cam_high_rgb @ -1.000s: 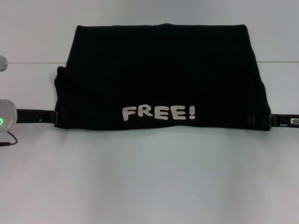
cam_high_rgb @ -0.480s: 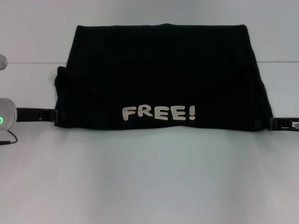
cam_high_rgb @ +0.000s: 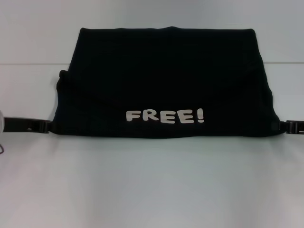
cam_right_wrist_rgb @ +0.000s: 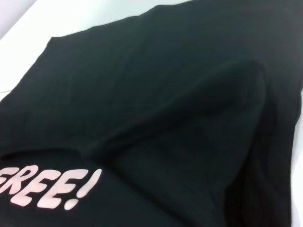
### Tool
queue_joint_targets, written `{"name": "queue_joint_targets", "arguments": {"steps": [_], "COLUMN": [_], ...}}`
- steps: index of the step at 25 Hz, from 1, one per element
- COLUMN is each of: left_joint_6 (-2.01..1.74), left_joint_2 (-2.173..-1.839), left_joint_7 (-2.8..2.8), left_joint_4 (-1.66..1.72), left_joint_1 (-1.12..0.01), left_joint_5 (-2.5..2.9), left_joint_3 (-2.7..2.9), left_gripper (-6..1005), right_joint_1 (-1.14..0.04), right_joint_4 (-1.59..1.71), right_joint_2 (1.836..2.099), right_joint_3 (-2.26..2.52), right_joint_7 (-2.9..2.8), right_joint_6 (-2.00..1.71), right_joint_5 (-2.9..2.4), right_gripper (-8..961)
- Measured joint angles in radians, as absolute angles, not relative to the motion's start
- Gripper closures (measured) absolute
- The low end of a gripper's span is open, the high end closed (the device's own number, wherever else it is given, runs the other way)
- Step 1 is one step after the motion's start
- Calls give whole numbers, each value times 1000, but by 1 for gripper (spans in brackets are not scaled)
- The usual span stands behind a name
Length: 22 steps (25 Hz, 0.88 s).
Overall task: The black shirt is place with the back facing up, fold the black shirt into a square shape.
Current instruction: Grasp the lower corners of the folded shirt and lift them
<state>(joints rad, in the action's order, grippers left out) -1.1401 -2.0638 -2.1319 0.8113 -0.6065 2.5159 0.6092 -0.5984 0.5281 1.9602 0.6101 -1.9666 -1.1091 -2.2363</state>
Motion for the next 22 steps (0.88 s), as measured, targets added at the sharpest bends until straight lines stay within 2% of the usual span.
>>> {"name": "queue_joint_targets", "arguments": {"steps": [13,22], "left_joint_6": [-1339,-1583], "left_joint_2": [-2061,-2070], "left_joint_7": [-2067,-2020], "left_joint_4": [881,963], "left_joint_1": [-558,-501], "left_joint_5": [2517,2517], "left_joint_3": [544,457], "left_gripper": [950,944], "right_joint_1": [-540,-443], "right_joint_4": [542,584], "right_joint_2": [1942,1928], "right_joint_3": [569,566], "right_joint_7": [-1938,-1883], "right_joint_6": [-1249,-1412], "right_joint_5": [-2238,-2239], "right_gripper": [911,911]}}
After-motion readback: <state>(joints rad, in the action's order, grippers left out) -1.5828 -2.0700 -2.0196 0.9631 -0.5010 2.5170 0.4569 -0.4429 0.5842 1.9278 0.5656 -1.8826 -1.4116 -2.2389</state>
